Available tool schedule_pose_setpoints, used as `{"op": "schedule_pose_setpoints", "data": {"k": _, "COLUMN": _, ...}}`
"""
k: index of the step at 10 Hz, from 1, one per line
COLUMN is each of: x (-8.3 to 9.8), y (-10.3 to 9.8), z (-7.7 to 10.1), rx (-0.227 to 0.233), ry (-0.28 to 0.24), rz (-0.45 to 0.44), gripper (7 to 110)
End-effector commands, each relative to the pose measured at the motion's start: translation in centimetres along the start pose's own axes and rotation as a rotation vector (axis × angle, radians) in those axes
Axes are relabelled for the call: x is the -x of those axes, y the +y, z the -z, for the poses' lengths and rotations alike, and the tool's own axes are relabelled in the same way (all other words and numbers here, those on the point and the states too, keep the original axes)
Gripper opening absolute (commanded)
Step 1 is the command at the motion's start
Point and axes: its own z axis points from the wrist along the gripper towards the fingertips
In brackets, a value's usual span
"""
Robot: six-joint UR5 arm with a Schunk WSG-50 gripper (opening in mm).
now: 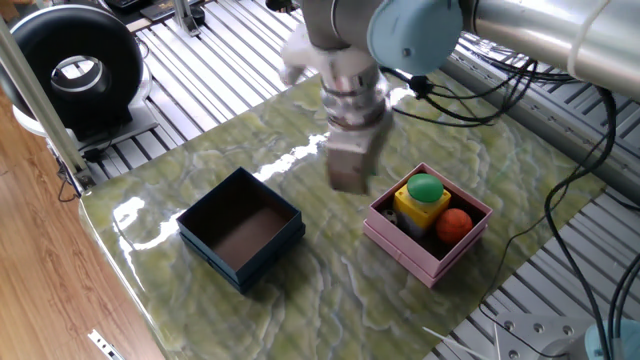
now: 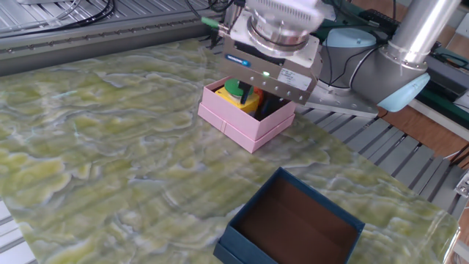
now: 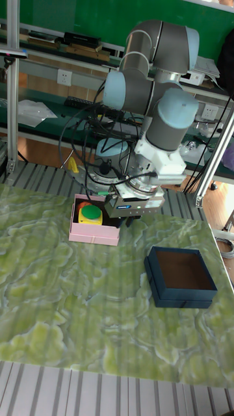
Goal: Move an object from one box to another
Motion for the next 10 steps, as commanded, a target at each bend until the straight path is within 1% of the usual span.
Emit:
{"op": "schedule_pose_setpoints", "data": {"k": 1, "x": 7.8, "y": -0.9, "z": 5.0, "rx": 0.031, "ry": -0.215, "rz": -0.098, "gripper": 7}}
{"op": "schedule_pose_setpoints", "data": {"k": 2, "x": 9.5, "y": -0.8, "z": 5.9, "rx": 0.056, "ry": -0.248, "rz": -0.137, "gripper": 7}}
{"op": "schedule_pose_setpoints", "data": {"k": 4, "x": 12.4, "y": -0.4, "z": 6.3, "rx": 0.108, "ry": -0.312, "rz": -0.191, "gripper": 7}}
{"op": "schedule_pose_setpoints", "data": {"k": 5, "x": 13.8, "y": -0.2, "z": 6.5, "rx": 0.133, "ry": -0.359, "rz": -0.214, "gripper": 7}}
{"op": "schedule_pose_setpoints", "data": {"k": 6, "x": 15.1, "y": -0.6, "z": 6.8, "rx": 0.132, "ry": -0.411, "rz": -0.229, "gripper": 7}}
{"op": "schedule_pose_setpoints", "data": {"k": 7, "x": 15.6, "y": -0.8, "z": 6.9, "rx": 0.13, "ry": -0.428, "rz": -0.231, "gripper": 7}}
{"op": "schedule_pose_setpoints", "data": {"k": 10, "x": 15.3, "y": -0.9, "z": 7.0, "rx": 0.133, "ry": -0.426, "rz": -0.228, "gripper": 7}}
